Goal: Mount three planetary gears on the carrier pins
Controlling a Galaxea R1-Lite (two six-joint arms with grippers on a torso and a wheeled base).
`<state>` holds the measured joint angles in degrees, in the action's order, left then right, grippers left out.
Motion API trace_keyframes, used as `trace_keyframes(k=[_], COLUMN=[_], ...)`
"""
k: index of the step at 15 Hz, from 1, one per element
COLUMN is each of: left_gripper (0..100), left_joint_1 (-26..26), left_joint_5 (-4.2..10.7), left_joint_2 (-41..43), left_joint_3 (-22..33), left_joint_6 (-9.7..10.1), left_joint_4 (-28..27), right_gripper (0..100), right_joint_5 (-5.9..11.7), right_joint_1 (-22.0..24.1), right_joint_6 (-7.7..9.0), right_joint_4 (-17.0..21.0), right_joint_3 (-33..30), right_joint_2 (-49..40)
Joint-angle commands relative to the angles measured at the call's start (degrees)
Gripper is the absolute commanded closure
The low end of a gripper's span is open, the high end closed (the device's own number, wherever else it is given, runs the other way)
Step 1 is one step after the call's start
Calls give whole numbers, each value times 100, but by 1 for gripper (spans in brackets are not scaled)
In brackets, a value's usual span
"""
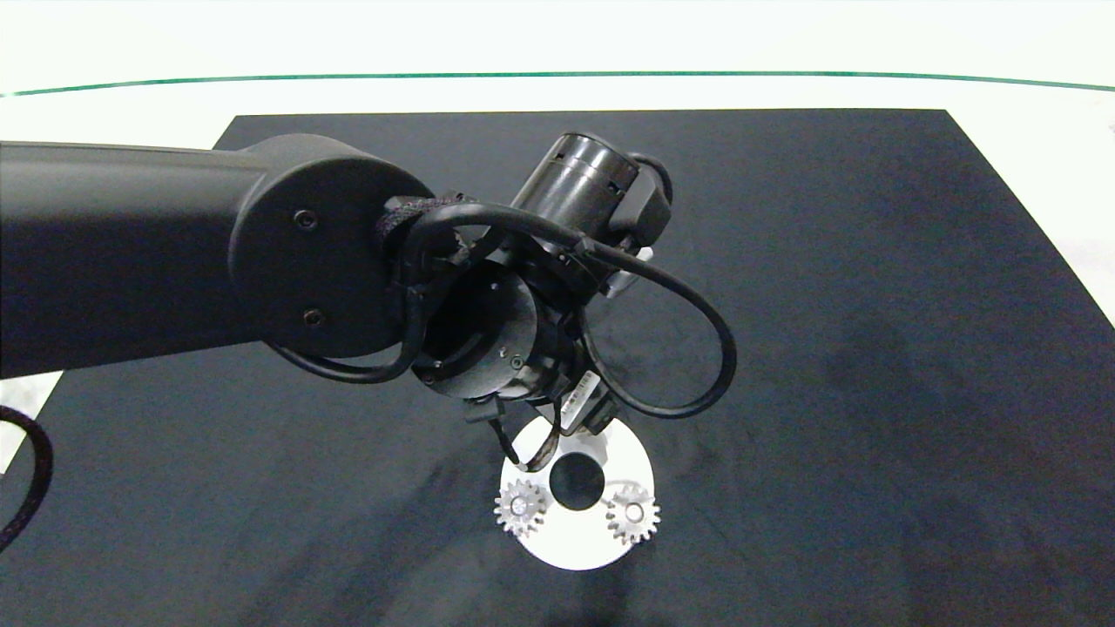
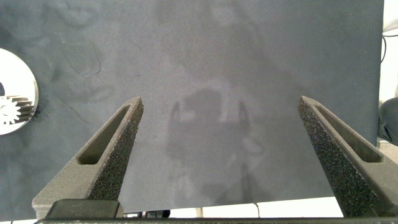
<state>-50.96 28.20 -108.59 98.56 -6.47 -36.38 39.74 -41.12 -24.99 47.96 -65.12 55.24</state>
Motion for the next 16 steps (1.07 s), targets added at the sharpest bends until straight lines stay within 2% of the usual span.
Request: trace_keyframes(k=[1, 6, 16], left_gripper=[0, 0, 0], left_joint_1=[24, 112, 86], left_joint_5=[19, 19, 10], left_joint_2=[93, 146, 22], left_joint_3=[-74, -285, -276], left_joint_6=[-47, -56, -65], left_joint_4=[-19, -10, 122], right_gripper=[0, 0, 0], right_joint_5=[16, 16, 7], right_joint_1=[-1, -1, -1], right_joint_6=[-15, -15, -15], right_joint_4=[29, 29, 29], right_joint_3=[8, 8, 52], right_joint_2=[31, -4, -13])
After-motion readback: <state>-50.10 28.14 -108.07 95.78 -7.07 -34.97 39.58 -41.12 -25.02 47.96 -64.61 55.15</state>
